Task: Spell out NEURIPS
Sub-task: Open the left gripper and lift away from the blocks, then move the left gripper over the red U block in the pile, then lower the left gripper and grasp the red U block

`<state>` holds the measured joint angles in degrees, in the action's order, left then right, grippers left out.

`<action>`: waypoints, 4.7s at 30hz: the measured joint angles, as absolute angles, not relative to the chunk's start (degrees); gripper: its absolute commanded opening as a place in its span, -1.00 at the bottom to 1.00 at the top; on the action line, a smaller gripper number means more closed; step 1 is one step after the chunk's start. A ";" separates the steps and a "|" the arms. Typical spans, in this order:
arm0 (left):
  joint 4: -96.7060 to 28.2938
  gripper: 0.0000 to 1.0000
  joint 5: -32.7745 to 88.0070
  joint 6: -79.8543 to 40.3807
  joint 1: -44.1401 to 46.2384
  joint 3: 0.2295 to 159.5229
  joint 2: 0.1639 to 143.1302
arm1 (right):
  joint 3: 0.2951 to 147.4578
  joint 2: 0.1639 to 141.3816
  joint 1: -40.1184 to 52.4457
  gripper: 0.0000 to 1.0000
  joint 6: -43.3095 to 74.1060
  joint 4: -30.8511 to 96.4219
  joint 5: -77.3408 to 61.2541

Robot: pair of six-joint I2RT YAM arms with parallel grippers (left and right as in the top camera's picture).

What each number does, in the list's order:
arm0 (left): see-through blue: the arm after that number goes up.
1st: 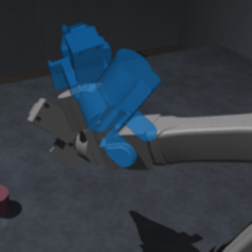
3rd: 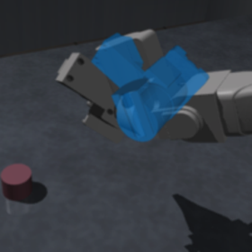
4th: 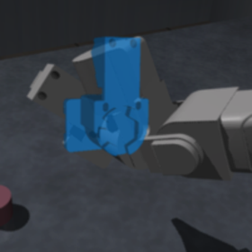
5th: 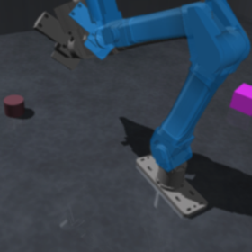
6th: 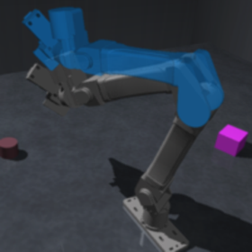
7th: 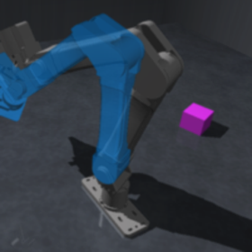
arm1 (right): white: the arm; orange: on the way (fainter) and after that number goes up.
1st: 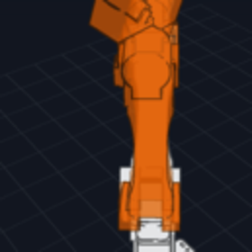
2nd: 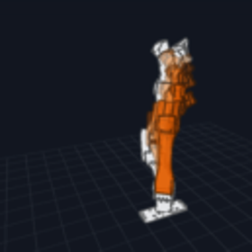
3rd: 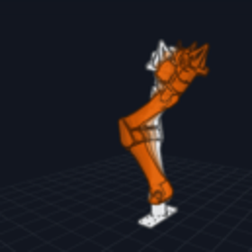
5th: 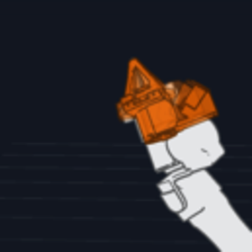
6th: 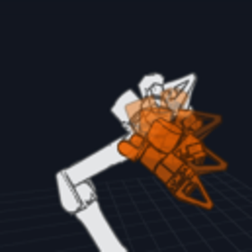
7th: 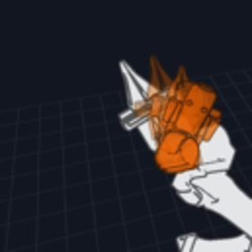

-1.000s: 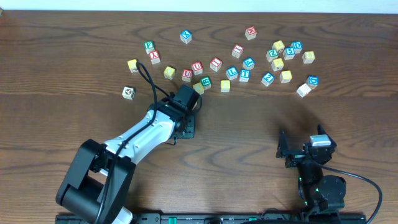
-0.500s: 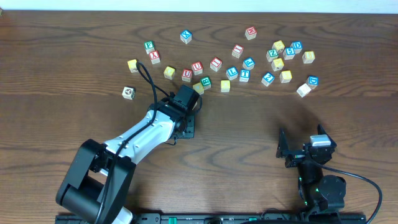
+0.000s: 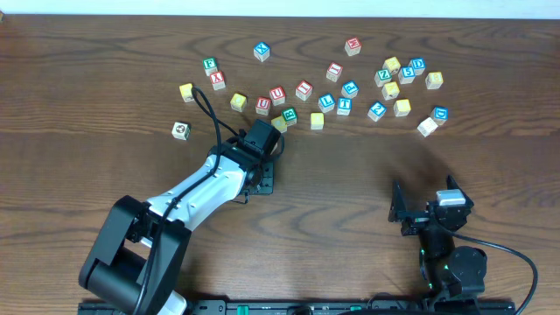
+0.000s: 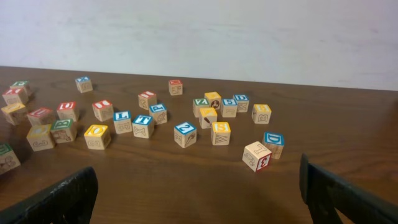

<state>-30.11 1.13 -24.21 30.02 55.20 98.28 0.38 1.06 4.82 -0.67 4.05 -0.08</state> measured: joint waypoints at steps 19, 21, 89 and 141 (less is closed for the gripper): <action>-37.76 0.32 1.08 -20.51 30.00 66.19 79.44 | 0.38 1.06 4.82 0.99 -0.67 4.05 -0.08; -37.71 0.38 1.13 -20.45 29.87 66.48 77.71 | 0.38 1.06 4.82 0.99 -0.67 4.05 -0.08; -55.46 0.68 1.32 -7.99 20.14 115.04 128.20 | 0.36 1.10 4.82 0.98 -0.67 4.05 -0.08; -51.16 0.47 1.32 -4.51 21.12 114.98 135.68 | 0.38 1.10 4.82 0.99 -0.67 4.05 -0.08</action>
<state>-51.16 1.32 -4.51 21.12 114.98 135.68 0.38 1.10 4.82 -0.67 4.05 -0.08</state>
